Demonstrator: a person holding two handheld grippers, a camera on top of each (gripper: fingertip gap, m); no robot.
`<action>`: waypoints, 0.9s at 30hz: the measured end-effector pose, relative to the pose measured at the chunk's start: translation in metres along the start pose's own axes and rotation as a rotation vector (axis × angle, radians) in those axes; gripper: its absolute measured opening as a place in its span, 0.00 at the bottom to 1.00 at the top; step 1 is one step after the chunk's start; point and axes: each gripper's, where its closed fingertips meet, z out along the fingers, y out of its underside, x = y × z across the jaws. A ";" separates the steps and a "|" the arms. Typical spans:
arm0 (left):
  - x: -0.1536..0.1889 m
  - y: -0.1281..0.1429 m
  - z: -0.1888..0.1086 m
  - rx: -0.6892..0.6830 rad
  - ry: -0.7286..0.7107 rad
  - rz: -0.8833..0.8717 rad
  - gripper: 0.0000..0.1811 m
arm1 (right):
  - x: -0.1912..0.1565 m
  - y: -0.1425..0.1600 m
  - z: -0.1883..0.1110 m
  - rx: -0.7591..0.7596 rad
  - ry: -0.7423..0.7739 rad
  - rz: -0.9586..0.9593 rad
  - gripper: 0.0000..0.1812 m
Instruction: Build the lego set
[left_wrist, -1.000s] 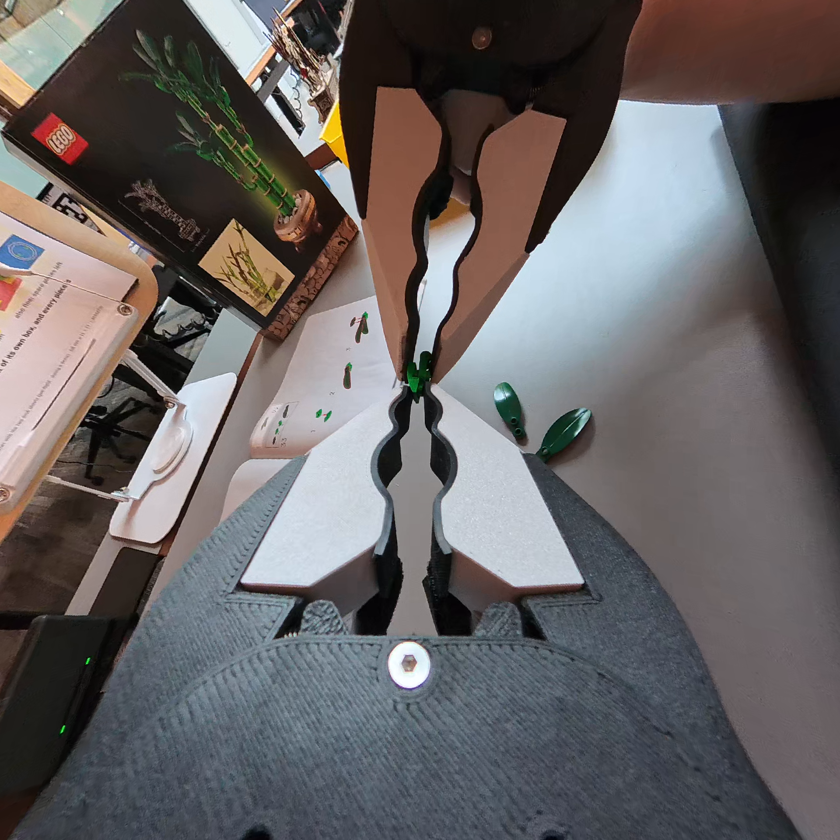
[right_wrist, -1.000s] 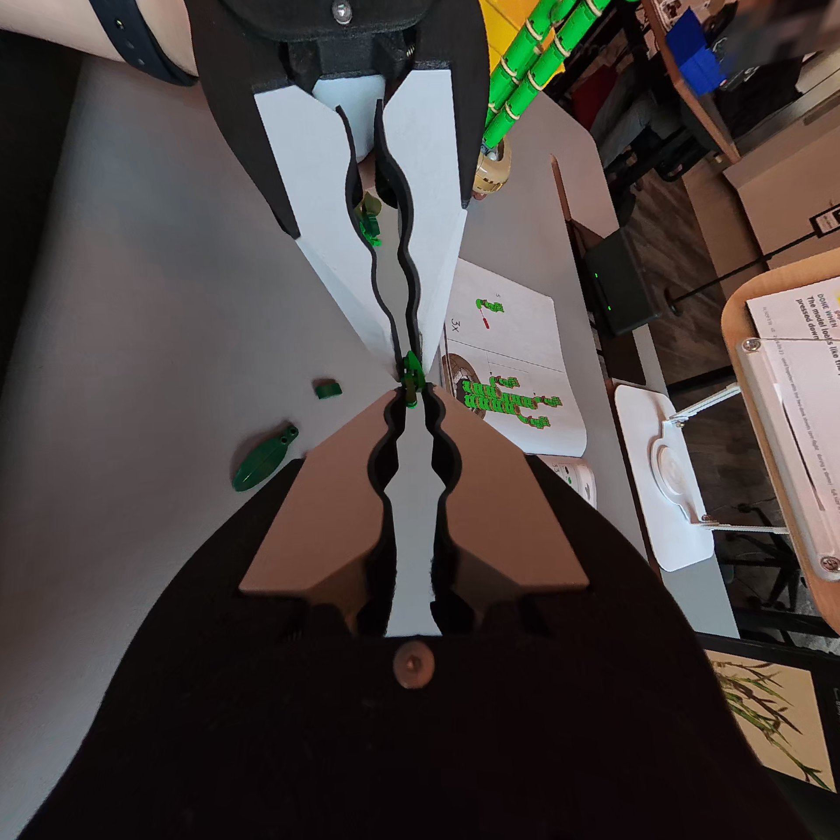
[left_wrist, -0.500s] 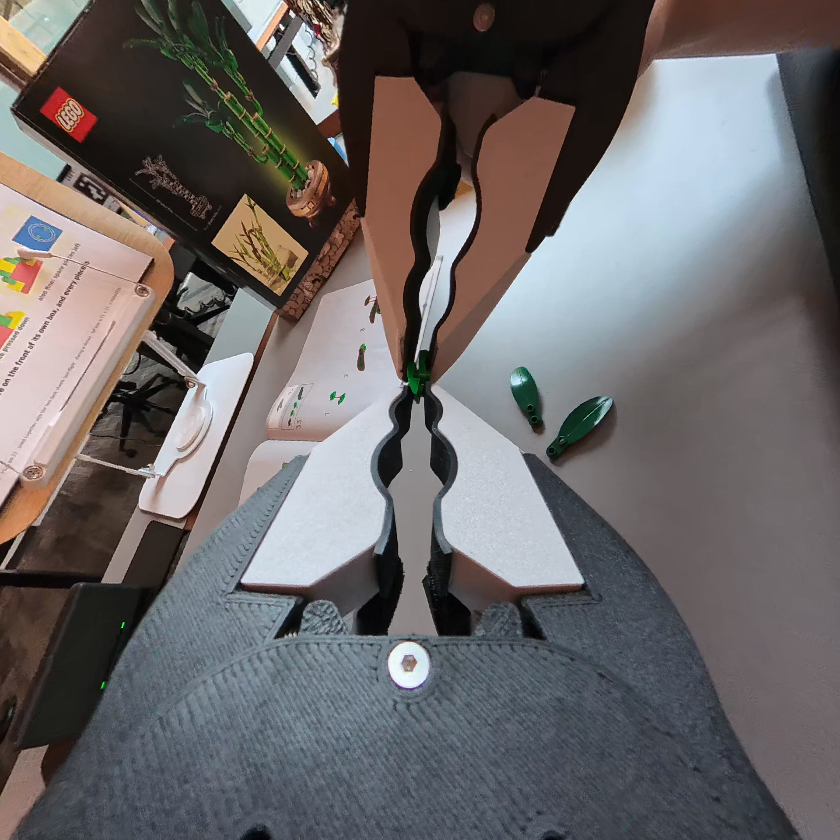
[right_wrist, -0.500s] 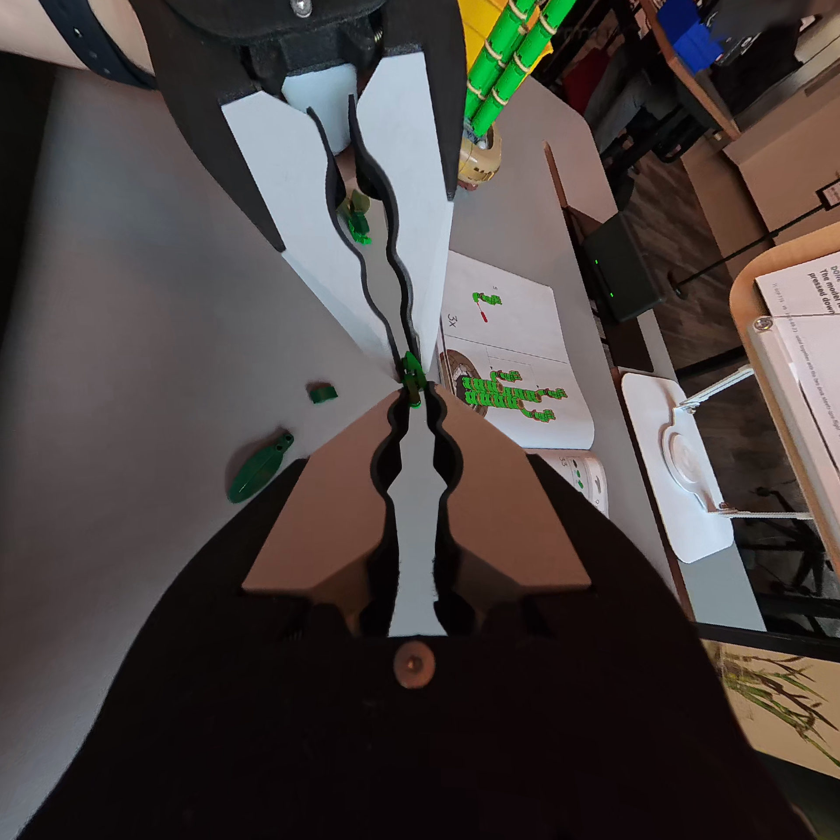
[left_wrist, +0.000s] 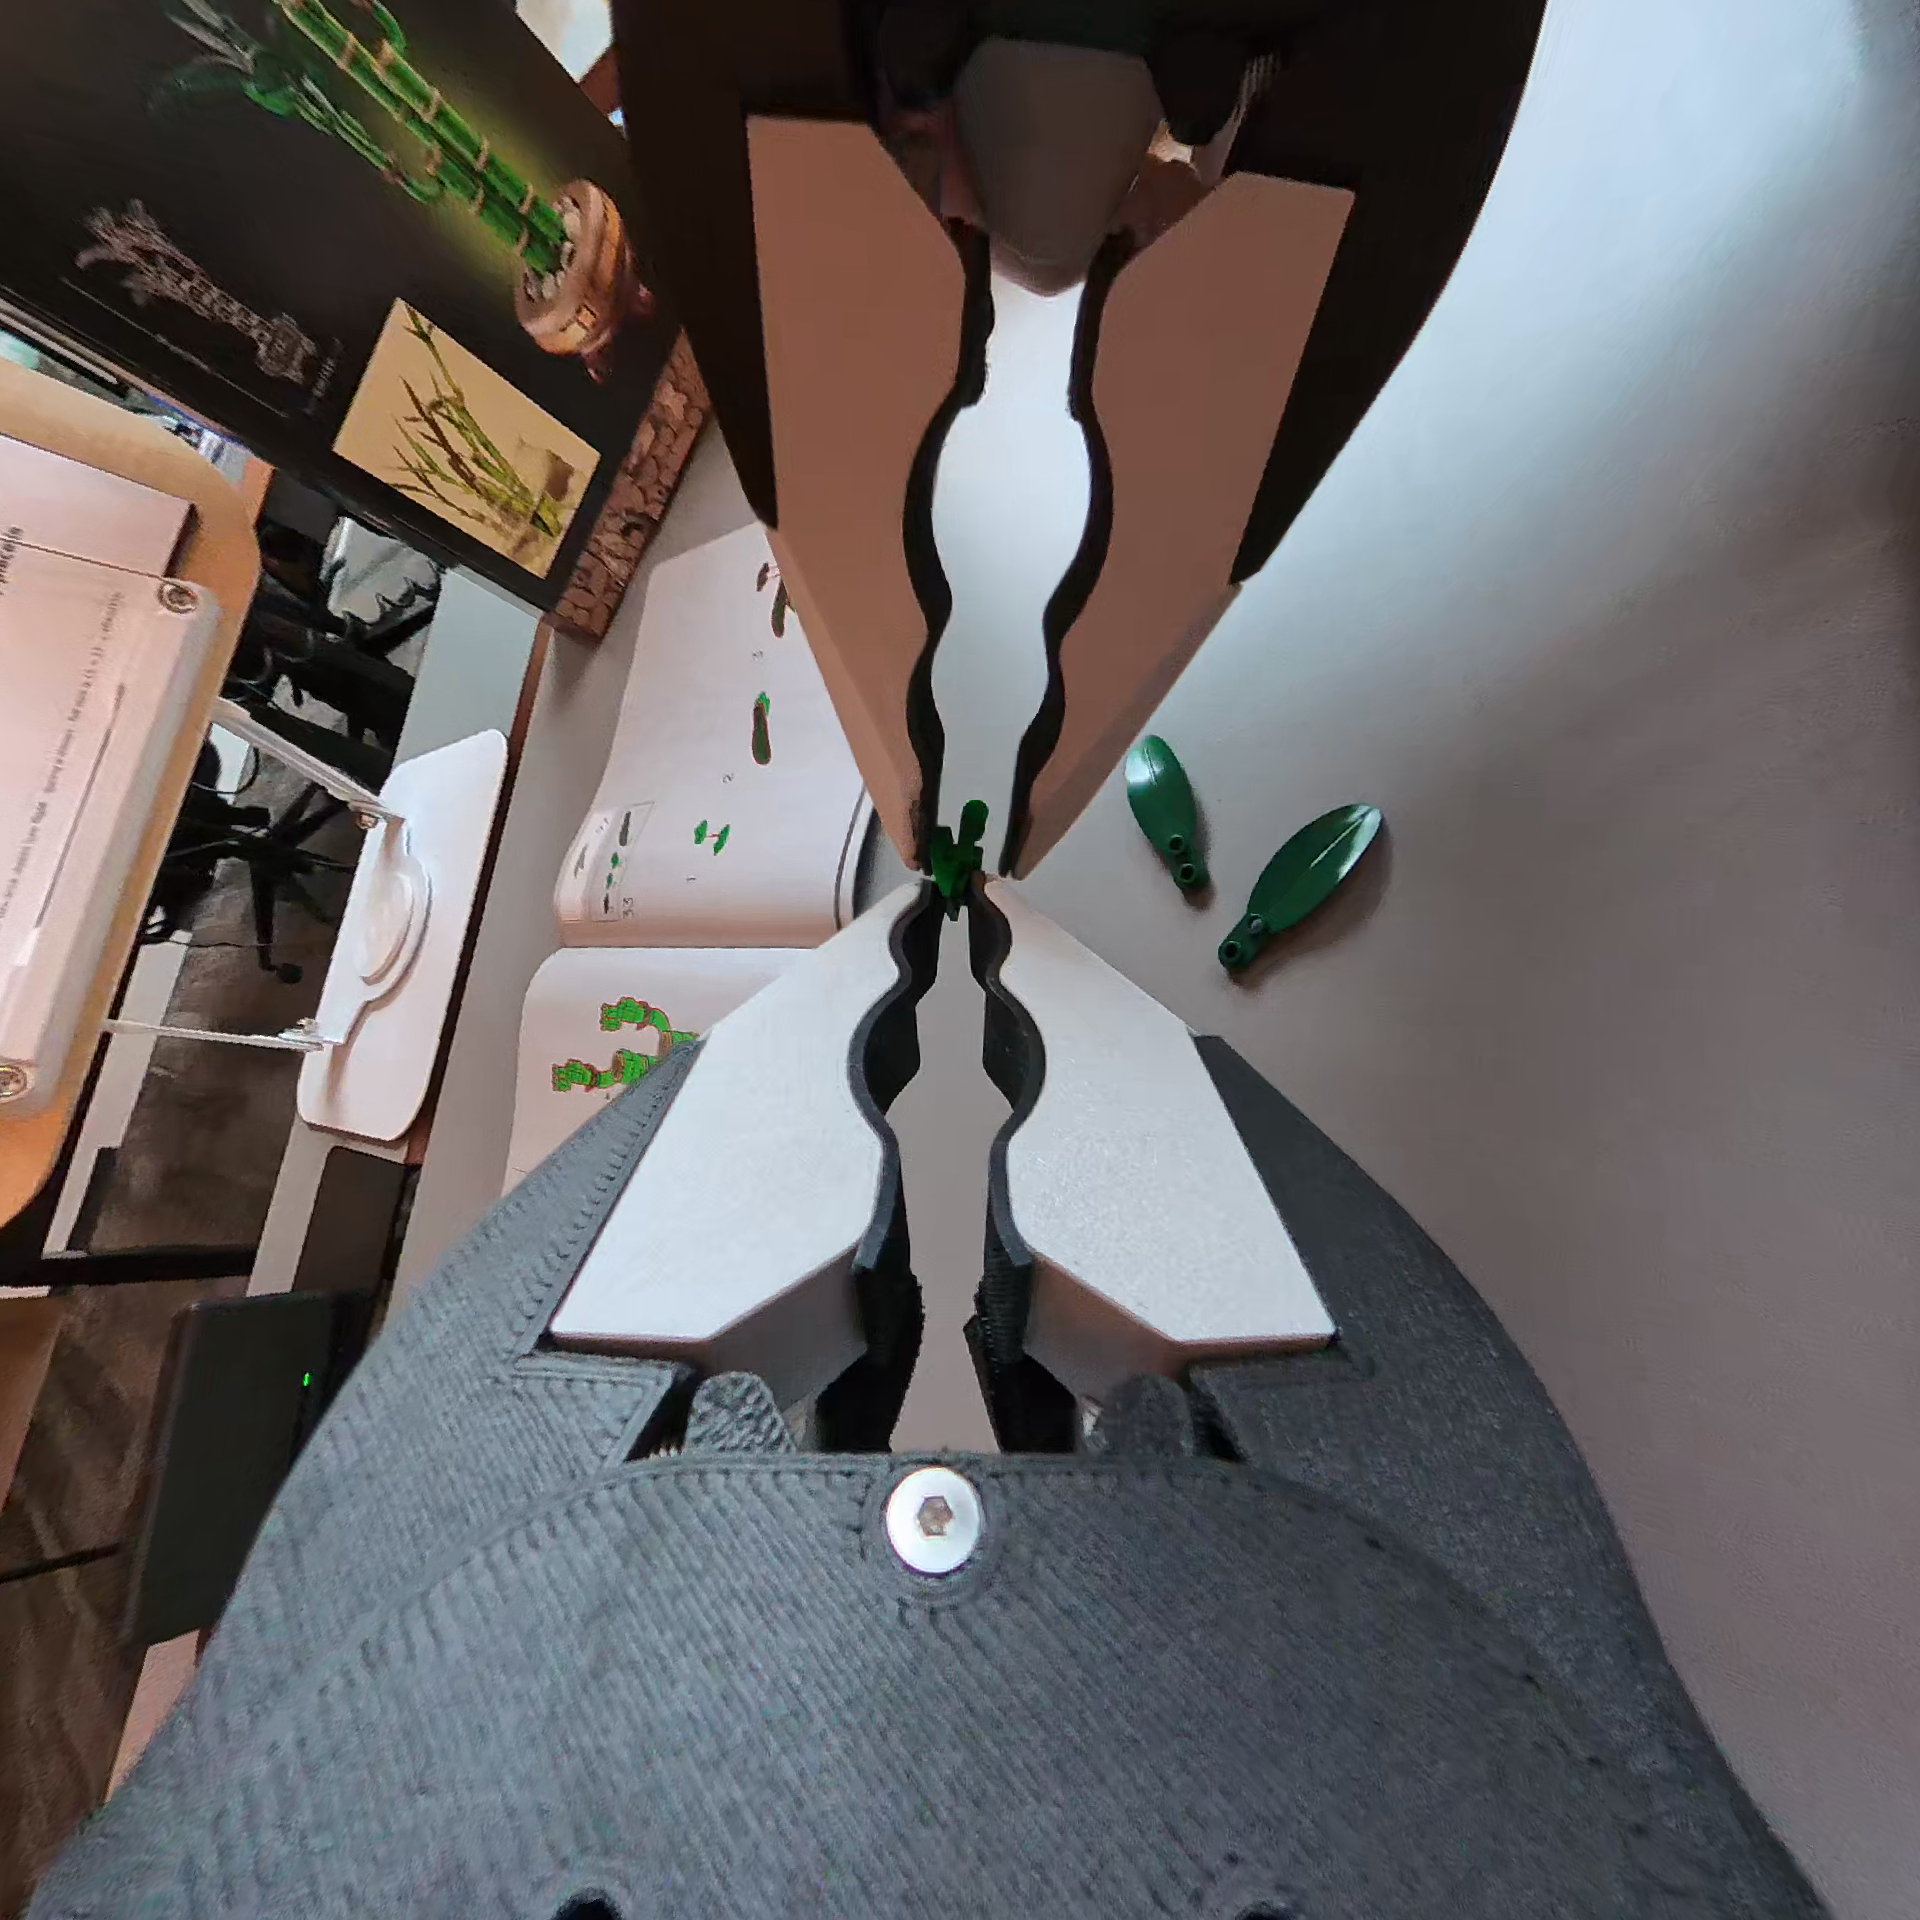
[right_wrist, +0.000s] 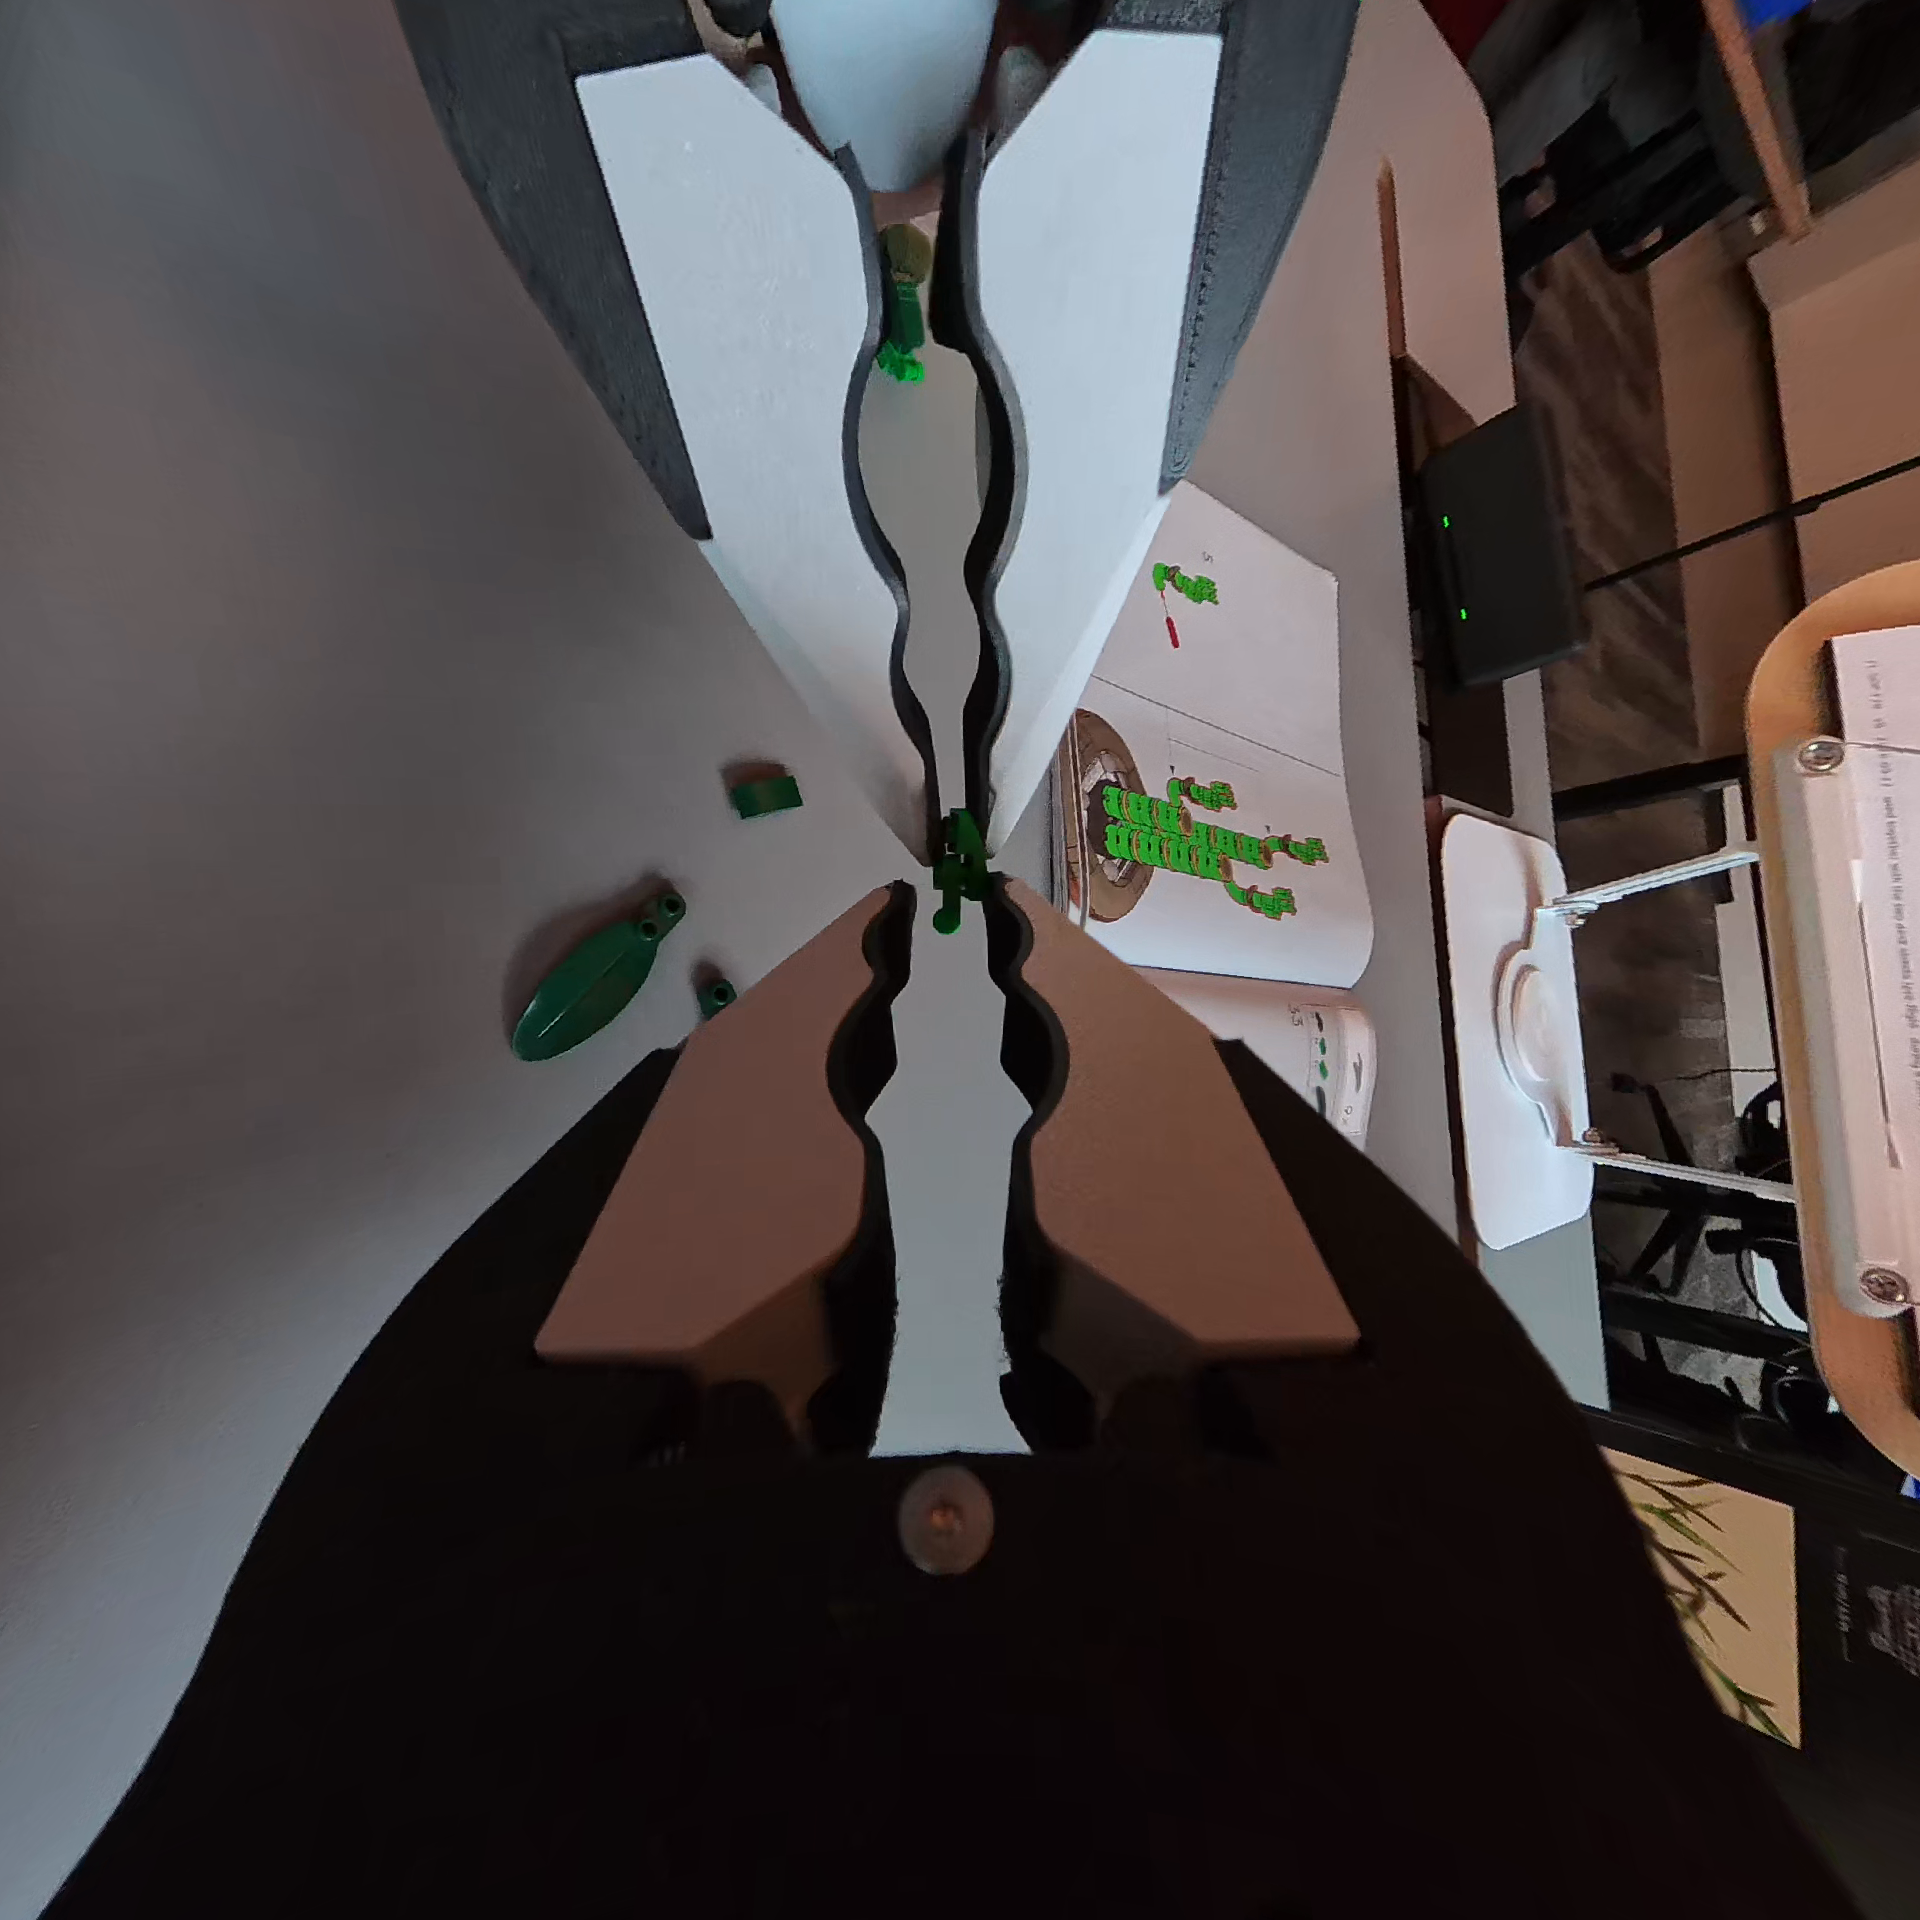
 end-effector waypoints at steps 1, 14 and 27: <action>0.001 0.001 0.001 -0.005 0.008 -0.005 0.02 | -0.001 0.000 0.001 0.000 -0.005 0.002 0.06; 0.018 0.021 0.017 -0.142 0.097 -0.057 0.02 | -0.019 0.016 0.022 -0.136 -0.122 0.133 0.04; 0.023 0.018 0.019 -0.117 0.124 -0.045 0.02 | -0.026 0.021 0.018 -0.127 -0.181 0.126 0.03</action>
